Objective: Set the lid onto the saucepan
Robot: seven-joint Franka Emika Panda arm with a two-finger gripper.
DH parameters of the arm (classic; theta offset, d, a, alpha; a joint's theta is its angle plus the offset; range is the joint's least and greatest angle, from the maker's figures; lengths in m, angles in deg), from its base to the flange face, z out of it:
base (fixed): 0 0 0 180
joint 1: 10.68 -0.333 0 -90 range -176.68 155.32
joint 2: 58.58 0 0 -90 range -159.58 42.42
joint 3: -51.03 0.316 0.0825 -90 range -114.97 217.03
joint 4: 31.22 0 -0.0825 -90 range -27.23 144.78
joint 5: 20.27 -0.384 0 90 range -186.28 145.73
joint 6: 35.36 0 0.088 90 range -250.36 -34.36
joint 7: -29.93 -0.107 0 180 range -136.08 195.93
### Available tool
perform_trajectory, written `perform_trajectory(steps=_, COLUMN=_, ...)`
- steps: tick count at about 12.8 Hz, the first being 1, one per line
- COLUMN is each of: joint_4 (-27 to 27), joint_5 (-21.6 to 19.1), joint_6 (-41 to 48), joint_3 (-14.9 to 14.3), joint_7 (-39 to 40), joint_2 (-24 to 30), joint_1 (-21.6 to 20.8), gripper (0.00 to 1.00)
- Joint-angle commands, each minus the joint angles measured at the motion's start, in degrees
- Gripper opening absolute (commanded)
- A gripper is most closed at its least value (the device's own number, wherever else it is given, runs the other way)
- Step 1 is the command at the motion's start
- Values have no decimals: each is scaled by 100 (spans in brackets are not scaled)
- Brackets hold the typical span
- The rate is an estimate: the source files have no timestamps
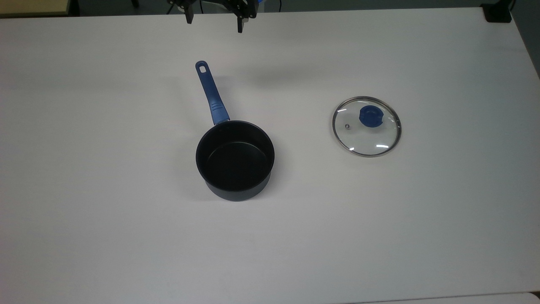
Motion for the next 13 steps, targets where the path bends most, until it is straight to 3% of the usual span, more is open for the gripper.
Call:
perform_trajectory(steps=1, joint_4=161, joint_5=-86, joint_6=-89, joint_3=-191, joint_7=206, joint_2=166, joint_1=-31, gripper=100)
perform_trajectory(steps=7, joint_4=160, joint_5=-165, joint_6=-98, joint_3=-245, joint_7=207, joint_2=166, joint_1=-75, gripper=100)
perform_trajectory(steps=10, joint_4=169, joint_5=-156, joint_6=-98, joint_3=-437, joint_7=50, joint_2=114, joint_1=-565, gripper=100)
perform_trajectory(steps=13, joint_4=160, joint_5=-304, joint_6=-116, joint_3=-456, joint_7=-792, joint_2=-9, joint_1=-1040, gripper=100)
